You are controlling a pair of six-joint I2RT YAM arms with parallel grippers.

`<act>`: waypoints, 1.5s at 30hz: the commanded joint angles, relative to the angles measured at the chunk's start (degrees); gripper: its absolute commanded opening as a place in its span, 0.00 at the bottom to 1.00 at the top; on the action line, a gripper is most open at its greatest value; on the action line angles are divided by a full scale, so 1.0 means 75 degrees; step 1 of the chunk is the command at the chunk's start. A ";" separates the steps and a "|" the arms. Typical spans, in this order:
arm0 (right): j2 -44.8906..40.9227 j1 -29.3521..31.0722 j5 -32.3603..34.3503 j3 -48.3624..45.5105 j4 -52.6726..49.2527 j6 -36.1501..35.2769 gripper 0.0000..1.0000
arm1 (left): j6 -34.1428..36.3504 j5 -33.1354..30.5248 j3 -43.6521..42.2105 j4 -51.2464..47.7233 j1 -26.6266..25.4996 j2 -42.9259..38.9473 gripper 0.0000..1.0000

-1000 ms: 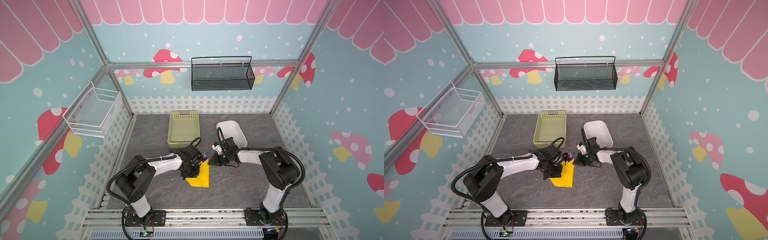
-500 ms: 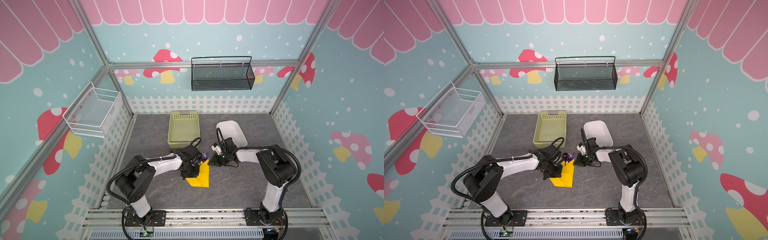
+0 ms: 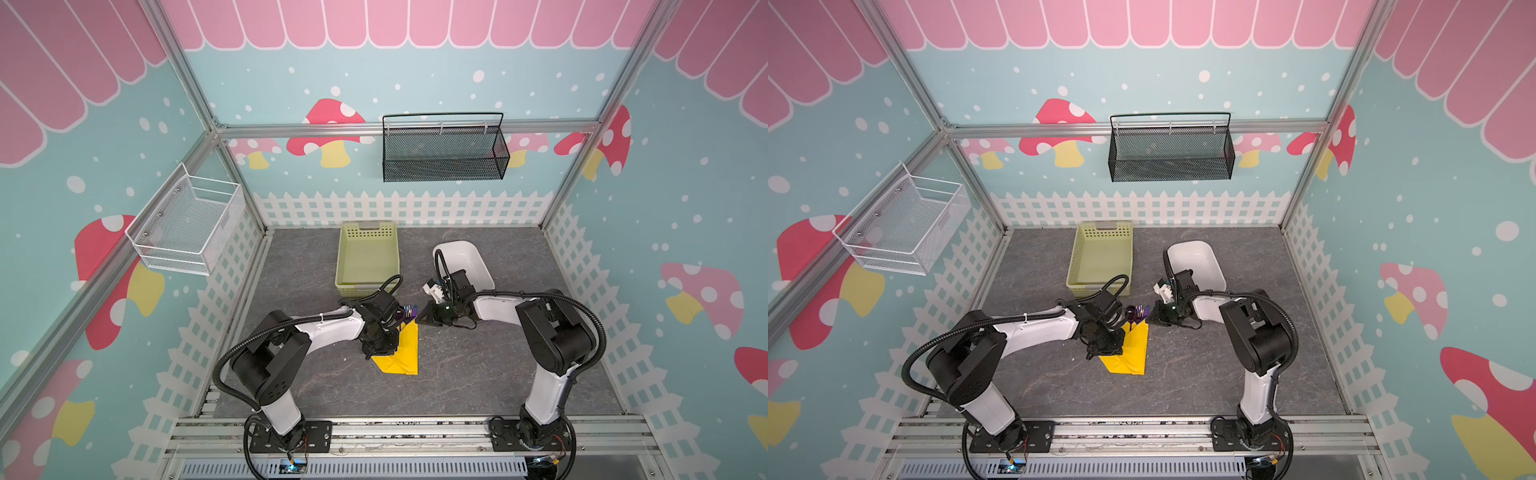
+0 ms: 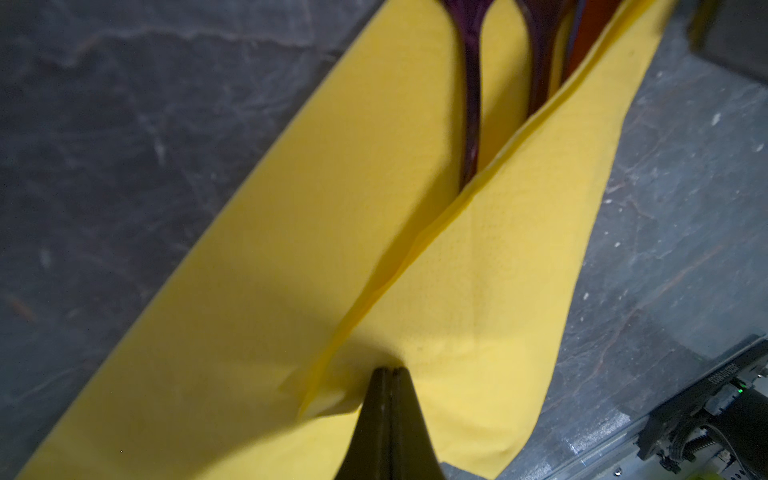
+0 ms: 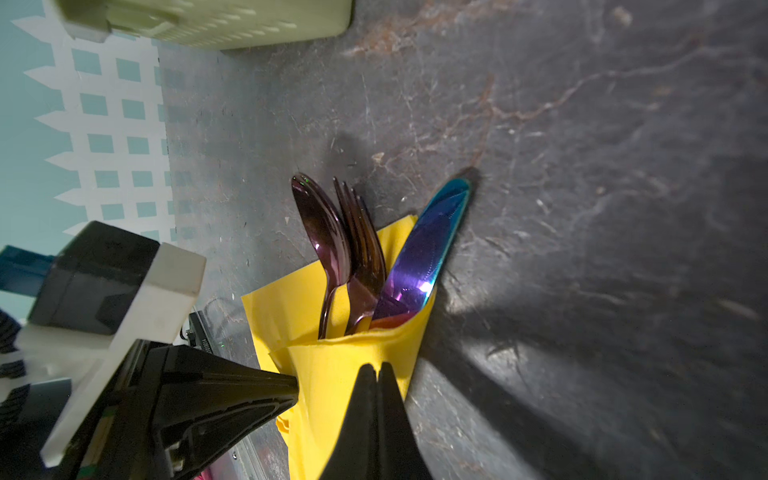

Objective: Place the utensils on the paper napkin and roll it up

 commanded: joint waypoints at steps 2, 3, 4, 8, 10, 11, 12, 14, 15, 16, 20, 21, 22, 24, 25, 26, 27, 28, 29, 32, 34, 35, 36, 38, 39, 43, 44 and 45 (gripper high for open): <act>0.0534 -0.0050 -0.0105 0.0024 0.0061 -0.0133 0.00 | 0.0068 -0.0337 -0.0206 -0.0470 0.0048 0.0015 0.00; 0.0582 -0.0064 0.0038 0.0024 -0.0044 -0.0131 0.00 | 0.0069 -0.0328 -0.0196 -0.0463 0.0046 0.0029 0.00; 0.0620 -0.0077 0.0156 0.0013 -0.0134 -0.0145 0.00 | 0.0069 -0.0327 -0.0213 -0.0467 0.0046 0.0033 0.00; 0.0546 -0.0135 0.0441 -0.0013 -0.0373 -0.0201 0.00 | 0.0078 -0.0341 -0.0231 -0.0473 0.0047 0.0004 0.00; 0.0407 -0.0147 0.0375 0.0027 -0.0405 -0.0218 0.00 | 0.0089 -0.0335 -0.0234 -0.0473 0.0052 0.0005 0.00; 0.0343 -0.0147 0.0325 0.0062 -0.0393 -0.0202 0.00 | 0.0083 -0.0339 -0.0236 -0.0473 0.0052 0.0011 0.00; 0.0329 -0.0147 0.0283 0.0108 -0.0382 -0.0212 0.00 | 0.0078 -0.0342 -0.0229 -0.0474 0.0054 0.0003 0.00; 0.0080 -0.0147 0.0209 0.0225 -0.0352 -0.0216 0.00 | 0.0082 -0.0339 -0.0218 -0.0473 0.0049 0.0015 0.00; 0.0054 -0.0148 0.0177 0.0283 -0.0352 -0.0213 0.00 | 0.0079 -0.0342 -0.0207 -0.0475 0.0049 0.0015 0.00; 0.0048 -0.0153 0.0130 0.0346 -0.0319 -0.0231 0.00 | 0.0080 -0.0342 -0.0206 -0.0476 0.0051 0.0026 0.00; 0.0207 -0.0158 -0.0037 0.0517 -0.0159 -0.0213 0.00 | 0.0082 -0.0341 -0.0194 -0.0473 0.0051 0.0027 0.00; 0.0211 -0.0159 -0.0044 0.0557 -0.0157 -0.0213 0.00 | 0.0081 -0.0339 -0.0195 -0.0473 0.0053 0.0029 0.00; 0.0399 -0.0159 -0.0042 0.0590 -0.0159 -0.0222 0.00 | 0.0083 -0.0333 -0.0200 -0.0473 0.0048 0.0017 0.00; 0.0571 -0.0170 0.0043 0.0618 -0.0176 -0.0222 0.00 | 0.0086 -0.0347 -0.0208 -0.0473 0.0054 0.0015 0.00; 0.0634 -0.0171 0.0110 0.0609 -0.0209 -0.0213 0.00 | 0.0079 -0.0342 -0.0207 -0.0473 0.0053 0.0015 0.00; 0.0715 -0.0182 0.0205 0.0609 -0.0293 -0.0225 0.00 | 0.0083 -0.0353 -0.0213 -0.0473 0.0051 0.0015 0.00; 0.0764 -0.0184 0.0226 0.0609 -0.0362 -0.0249 0.00 | 0.0081 -0.0353 -0.0215 -0.0481 0.0054 0.0015 0.00; 0.0770 -0.0188 0.0269 0.0598 -0.0429 -0.0260 0.00 | 0.0079 -0.0350 -0.0224 -0.0473 0.0058 0.0009 0.00; 0.0766 -0.0182 0.0326 0.0577 -0.0508 -0.0285 0.00 | 0.0080 -0.0351 -0.0224 -0.0476 0.0057 0.0011 0.00; 0.0574 -0.0182 0.0547 0.0594 -0.0721 -0.0332 0.00 | 0.0083 -0.0362 -0.0218 -0.0470 0.0052 0.0015 0.00; 0.0340 -0.0187 0.0601 0.0629 -0.0808 -0.0301 0.00 | 0.0088 -0.0400 -0.0221 -0.0473 0.0057 -0.0008 0.00; 0.0093 -0.0165 0.0660 0.0651 -0.0879 -0.0263 0.00 | 0.0078 -0.0417 -0.0220 -0.0473 0.0050 -0.0039 0.00; -0.0077 -0.0139 0.0694 0.0656 -0.0914 -0.0189 0.00 | 0.0079 -0.0443 -0.0218 -0.0479 0.0058 -0.0060 0.00; -0.0312 -0.0041 0.0712 0.0656 -0.0983 -0.0080 0.00 | 0.0067 -0.0467 -0.0233 -0.0473 0.0057 -0.0090 0.00; -0.0403 0.0030 0.0719 0.0656 -0.1031 -0.0023 0.00 | 0.0056 -0.0467 -0.0250 -0.0473 0.0056 -0.0092 0.00; -0.0547 0.0481 0.0781 0.0691 -0.1221 0.0160 0.00 | 0.0005 -0.0456 -0.0288 -0.0405 0.0058 -0.0107 0.00; -0.0550 0.0629 0.0811 0.0680 -0.1237 0.0240 0.00 | -0.0022 -0.0446 -0.0311 -0.0372 0.0052 -0.0134 0.00; -0.0544 0.0768 0.0829 0.0657 -0.1237 0.0319 0.00 | -0.0038 -0.0438 -0.0343 -0.0345 0.0058 -0.0160 0.00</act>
